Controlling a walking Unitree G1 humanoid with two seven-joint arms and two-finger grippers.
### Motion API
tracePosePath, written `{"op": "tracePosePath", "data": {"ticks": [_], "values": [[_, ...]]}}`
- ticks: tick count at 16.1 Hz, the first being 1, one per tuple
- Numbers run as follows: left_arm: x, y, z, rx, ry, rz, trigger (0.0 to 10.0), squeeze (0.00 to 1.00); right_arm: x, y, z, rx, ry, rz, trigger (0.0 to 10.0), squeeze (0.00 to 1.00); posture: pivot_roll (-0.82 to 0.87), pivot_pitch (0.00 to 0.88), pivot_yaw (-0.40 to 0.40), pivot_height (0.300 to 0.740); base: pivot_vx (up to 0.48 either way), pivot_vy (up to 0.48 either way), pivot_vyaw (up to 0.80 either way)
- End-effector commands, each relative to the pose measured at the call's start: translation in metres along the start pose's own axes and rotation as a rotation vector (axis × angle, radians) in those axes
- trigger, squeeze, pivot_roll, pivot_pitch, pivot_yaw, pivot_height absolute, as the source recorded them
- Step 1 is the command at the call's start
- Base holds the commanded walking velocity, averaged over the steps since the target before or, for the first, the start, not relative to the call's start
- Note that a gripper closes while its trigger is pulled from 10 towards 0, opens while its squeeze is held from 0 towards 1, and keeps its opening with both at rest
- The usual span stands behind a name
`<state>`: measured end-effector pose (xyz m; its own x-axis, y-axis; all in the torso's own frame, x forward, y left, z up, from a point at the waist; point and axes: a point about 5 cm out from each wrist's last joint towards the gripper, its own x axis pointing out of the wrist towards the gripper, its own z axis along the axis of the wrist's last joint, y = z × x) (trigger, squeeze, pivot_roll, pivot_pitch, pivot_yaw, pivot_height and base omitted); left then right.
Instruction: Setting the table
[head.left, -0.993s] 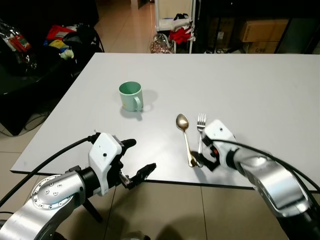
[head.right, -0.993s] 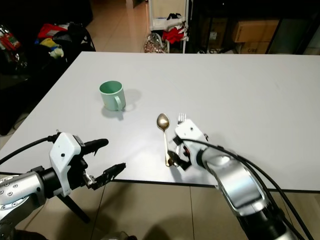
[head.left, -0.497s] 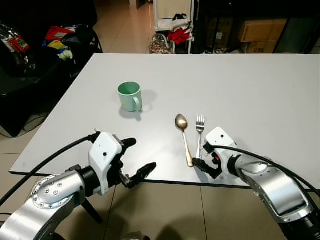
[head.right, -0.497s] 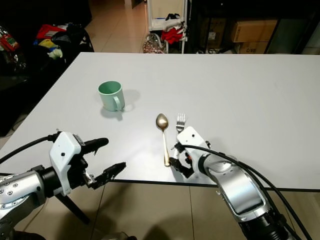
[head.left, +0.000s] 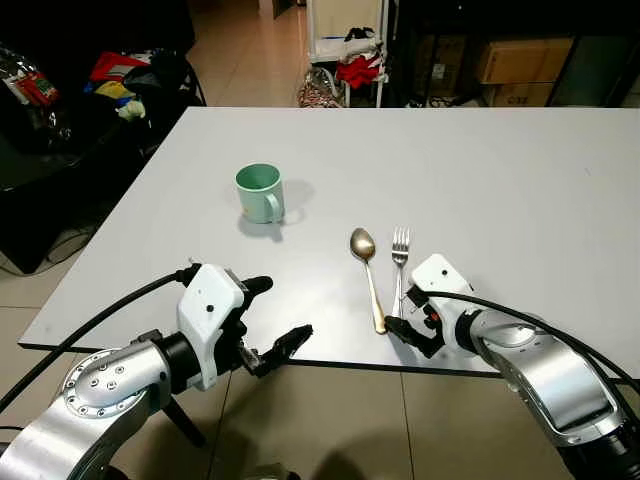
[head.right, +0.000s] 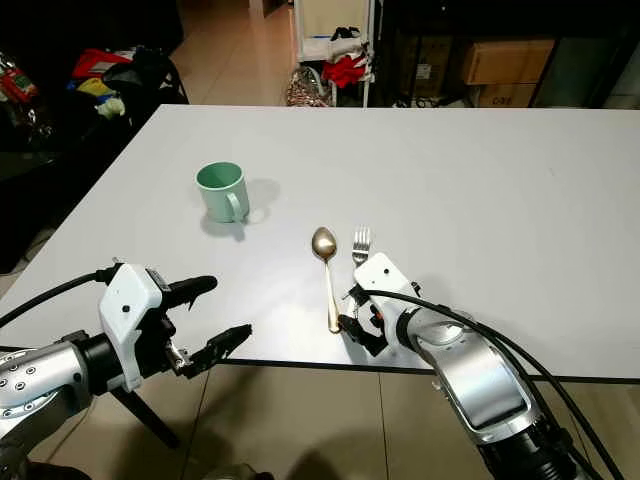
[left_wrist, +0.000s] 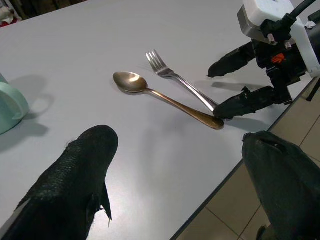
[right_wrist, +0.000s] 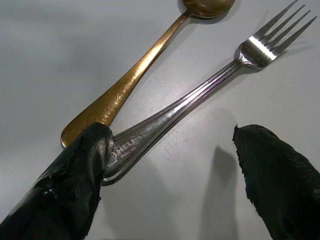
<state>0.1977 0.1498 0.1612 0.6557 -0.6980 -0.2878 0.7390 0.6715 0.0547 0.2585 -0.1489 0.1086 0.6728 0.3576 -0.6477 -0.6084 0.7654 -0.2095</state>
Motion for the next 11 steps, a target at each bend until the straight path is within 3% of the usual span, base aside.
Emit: {"op": "tracePosePath", "data": {"ticks": [1,4,6,11], "values": [[-0.002,0.001,0.002,0.017,0.004,0.001,10.0,0.00,0.001,0.001,-0.003,0.008,0.016,0.005,10.0,0.00,0.12,0.000,0.081,0.740,0.000,0.000,0.00],[-0.002,0.001,0.002,0.017,0.004,0.001,10.0,0.00,0.001,0.001,-0.003,0.008,0.016,0.005,10.0,0.00,0.12,0.000,0.081,0.740,0.000,0.000,0.00],[-0.001,0.003,0.001,0.026,0.006,0.006,10.0,0.00,-0.018,-0.023,-0.010,-0.031,0.026,-0.066,10.0,0.00,0.12,0.000,0.081,0.740,0.000,0.000,0.00],[-0.001,0.003,0.001,0.027,0.007,0.005,10.0,0.00,-0.020,-0.022,-0.010,-0.037,0.025,-0.059,10.0,0.00,0.11,0.000,0.082,0.740,0.000,0.000,0.00]]}}
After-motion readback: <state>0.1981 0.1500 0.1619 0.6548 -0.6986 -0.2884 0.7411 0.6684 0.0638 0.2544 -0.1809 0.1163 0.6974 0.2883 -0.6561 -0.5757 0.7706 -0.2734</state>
